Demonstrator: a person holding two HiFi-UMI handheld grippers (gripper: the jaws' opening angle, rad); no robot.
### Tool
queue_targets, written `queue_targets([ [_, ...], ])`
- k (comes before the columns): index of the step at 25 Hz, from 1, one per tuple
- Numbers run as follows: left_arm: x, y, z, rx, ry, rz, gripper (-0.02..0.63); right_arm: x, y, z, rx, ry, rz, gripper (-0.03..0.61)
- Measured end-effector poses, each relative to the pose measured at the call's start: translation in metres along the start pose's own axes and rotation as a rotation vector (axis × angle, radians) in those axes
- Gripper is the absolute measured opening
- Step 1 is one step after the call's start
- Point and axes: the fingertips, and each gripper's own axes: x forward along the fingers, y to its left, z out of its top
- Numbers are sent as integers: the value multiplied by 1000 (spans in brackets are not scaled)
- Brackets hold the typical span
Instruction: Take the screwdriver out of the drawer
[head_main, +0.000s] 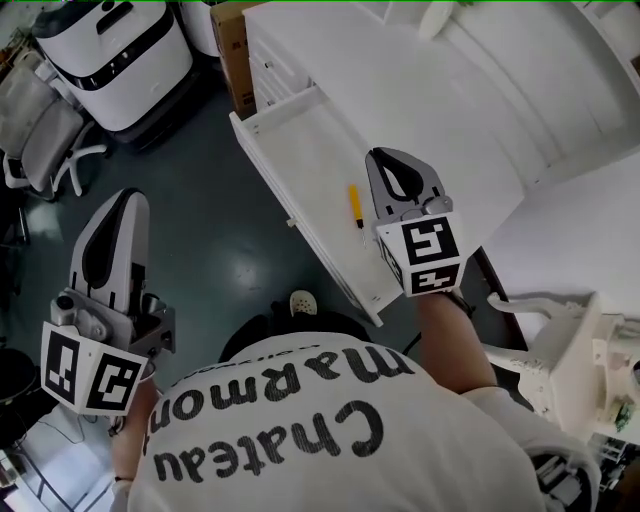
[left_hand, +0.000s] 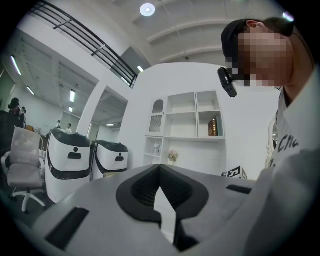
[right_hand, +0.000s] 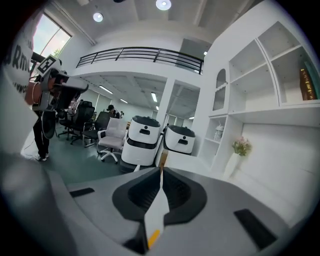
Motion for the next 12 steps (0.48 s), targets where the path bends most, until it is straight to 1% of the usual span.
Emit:
queue_targets([
  [3, -3, 6, -5, -4, 11, 23, 20, 13, 3, -28, -11, 69, 8, 29],
  [5, -4, 11, -9, -15, 15, 36, 20, 21, 7, -47, -1, 116, 19, 29],
  [12, -7, 21, -20, -32, 31, 64, 20, 50, 23, -121, 108, 284, 70, 29],
])
